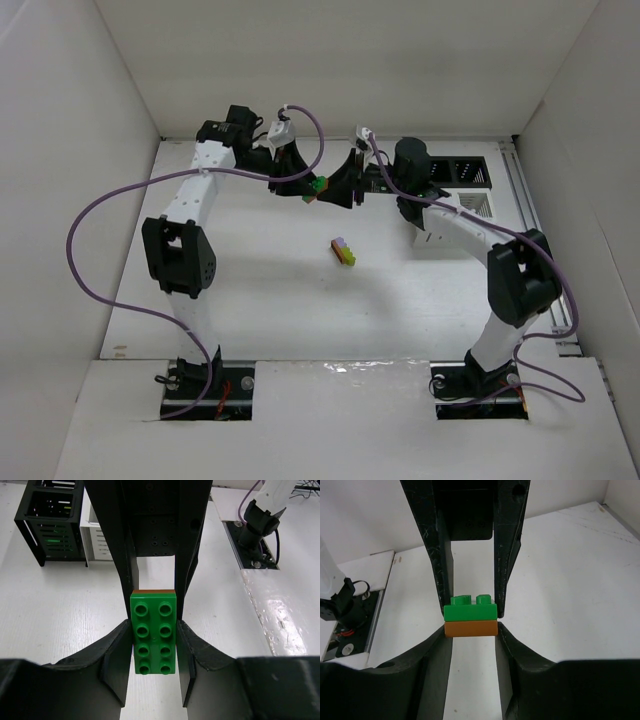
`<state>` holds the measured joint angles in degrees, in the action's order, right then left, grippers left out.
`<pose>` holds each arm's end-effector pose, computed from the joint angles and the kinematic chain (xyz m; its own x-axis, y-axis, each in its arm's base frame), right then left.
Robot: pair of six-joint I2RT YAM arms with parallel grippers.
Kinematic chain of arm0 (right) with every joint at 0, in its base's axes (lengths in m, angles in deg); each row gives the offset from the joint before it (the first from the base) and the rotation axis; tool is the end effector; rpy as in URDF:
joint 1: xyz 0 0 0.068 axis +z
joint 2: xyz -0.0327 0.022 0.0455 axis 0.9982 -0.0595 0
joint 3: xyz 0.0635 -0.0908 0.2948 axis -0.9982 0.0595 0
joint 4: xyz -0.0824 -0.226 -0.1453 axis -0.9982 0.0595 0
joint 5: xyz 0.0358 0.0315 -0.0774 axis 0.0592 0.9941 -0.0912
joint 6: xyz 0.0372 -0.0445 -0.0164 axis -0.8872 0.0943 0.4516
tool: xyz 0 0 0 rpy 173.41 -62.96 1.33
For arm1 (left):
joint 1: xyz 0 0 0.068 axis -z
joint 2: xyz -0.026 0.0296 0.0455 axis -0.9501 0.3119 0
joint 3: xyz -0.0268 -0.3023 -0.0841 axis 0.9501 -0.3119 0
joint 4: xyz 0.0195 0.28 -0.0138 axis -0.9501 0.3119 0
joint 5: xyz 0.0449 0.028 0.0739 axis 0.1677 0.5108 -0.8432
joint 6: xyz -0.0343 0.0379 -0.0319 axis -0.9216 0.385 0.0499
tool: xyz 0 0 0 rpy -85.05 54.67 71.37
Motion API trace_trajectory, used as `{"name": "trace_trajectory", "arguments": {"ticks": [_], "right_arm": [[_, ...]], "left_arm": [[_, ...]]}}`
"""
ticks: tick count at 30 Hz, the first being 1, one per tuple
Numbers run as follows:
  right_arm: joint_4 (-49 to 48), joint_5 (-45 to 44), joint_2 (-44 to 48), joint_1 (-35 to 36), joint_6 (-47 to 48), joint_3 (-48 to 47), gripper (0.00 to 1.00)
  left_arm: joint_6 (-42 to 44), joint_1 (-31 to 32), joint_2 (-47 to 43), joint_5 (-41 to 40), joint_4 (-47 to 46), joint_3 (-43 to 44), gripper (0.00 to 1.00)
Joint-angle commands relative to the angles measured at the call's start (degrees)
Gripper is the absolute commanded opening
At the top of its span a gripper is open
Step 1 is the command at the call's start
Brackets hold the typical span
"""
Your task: Sort the legos into containers by color
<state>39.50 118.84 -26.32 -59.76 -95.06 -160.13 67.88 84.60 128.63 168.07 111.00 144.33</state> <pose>0.3727 0.2300 0.3489 -0.1449 0.0096 -0.9894 -0.9811 0.1282 0.1449 0.4200 -0.1407 0.3870 0.0592 0.0935 -0.9939 0.9839 -0.1734 0.0423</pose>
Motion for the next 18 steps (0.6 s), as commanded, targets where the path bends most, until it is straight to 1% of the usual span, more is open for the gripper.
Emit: {"name": "trace_trajectory", "arguments": {"ticks": [1, 2, 3, 4, 6, 11, 13, 18], "right_arm": [[-1.8, 1.1, 3.1, 0.1, 1.2, -1.5, 0.3], [-1.8, 1.1, 3.7, 0.1, 1.2, -1.5, 0.25], [-1.8, 1.1, 3.7, 0.6, 1.2, -1.5, 0.18], [-1.8, 1.1, 3.7, 0.6, 1.2, -1.5, 0.06], [-1.8, 0.5, 4.2, 0.6, 1.9, -1.0, 0.01], [-1.8, 0.5, 4.7, 0.6, 1.9, -0.4, 0.0], [-1.0, 0.5, 4.7, -0.5, 1.9, 0.3, 0.0], [0.3, 0.5, 6.5, -1.9, 1.9, 3.1, 0.0]], "left_arm": [[1.3, 0.0, -4.0, 4.6, 1.7, -1.5, 0.03], [1.3, 0.0, -4.0, 4.6, 1.7, -1.5, 0.03], [1.3, 0.0, -4.0, 4.6, 1.7, -1.5, 0.03], [1.3, 0.0, -4.0, 4.6, 1.7, -1.5, 0.03], [1.3, 0.0, -4.0, 4.1, 1.7, -1.5, 0.03], [2.4, 0.0, -3.5, 4.1, 1.7, -1.5, 0.03], [2.4, -1.1, -3.5, 4.1, 1.7, -1.5, 0.03], [2.4, -2.3, -1.7, 4.0, 1.7, 2.8, 0.03]]}}
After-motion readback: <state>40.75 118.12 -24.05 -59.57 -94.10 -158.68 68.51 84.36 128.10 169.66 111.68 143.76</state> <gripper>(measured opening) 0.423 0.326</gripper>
